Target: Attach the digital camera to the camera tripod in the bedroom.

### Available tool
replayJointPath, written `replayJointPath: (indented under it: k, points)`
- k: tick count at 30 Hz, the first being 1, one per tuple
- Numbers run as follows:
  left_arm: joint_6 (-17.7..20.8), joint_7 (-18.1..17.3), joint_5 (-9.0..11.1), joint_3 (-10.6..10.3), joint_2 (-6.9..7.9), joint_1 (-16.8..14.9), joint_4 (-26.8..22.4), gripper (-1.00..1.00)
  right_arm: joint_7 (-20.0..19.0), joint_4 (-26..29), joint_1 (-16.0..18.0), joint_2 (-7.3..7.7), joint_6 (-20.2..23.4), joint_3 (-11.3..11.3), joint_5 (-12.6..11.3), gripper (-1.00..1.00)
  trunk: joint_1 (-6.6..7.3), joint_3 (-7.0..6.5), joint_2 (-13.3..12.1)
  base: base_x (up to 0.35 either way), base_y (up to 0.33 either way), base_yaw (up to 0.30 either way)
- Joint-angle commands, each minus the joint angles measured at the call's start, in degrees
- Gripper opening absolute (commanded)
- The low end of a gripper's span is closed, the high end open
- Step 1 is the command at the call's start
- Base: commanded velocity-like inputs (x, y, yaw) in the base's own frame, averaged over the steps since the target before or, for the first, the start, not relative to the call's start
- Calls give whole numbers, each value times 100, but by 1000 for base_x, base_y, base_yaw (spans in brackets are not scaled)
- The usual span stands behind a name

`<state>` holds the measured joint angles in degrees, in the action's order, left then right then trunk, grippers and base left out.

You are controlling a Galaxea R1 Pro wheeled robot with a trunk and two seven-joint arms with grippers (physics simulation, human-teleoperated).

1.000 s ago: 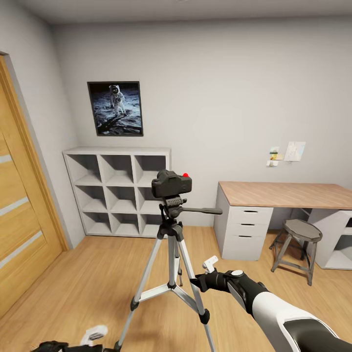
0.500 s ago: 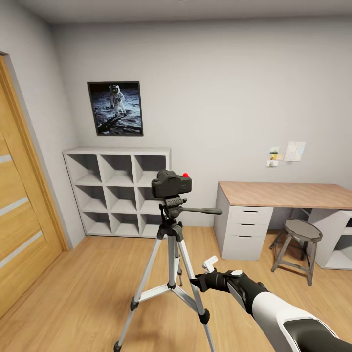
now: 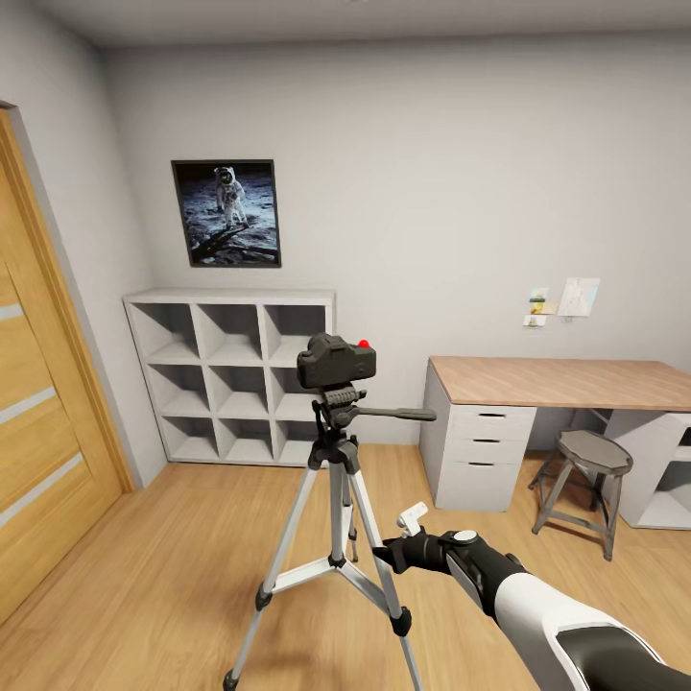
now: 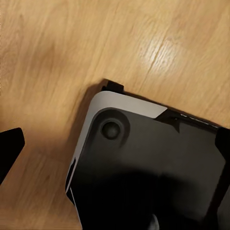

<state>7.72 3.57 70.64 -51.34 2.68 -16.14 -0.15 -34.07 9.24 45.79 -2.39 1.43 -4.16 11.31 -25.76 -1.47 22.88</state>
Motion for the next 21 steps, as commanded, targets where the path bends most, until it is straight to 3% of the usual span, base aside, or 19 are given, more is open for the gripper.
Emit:
replayJointPath:
  k: [1, 20, 21]
  points:
    - [20, 24, 53, -47, 0, 3, -1, 100, -12, 7, 0, 2, 13, -22, -9, -100, -2, 2, 4, 0, 0, 0]
    - [27, 56, 64, -51, -19, 23, -2, 100, -19, 7, 0, 10, 23, -22, -5, -100, -2, 2, 4, 0, 0, 0]
    - [27, 56, 64, -51, -19, 23, -1, 100, -20, 7, 0, 10, 37, -23, 11, 100, -2, 2, 4, 0, 0, 0]
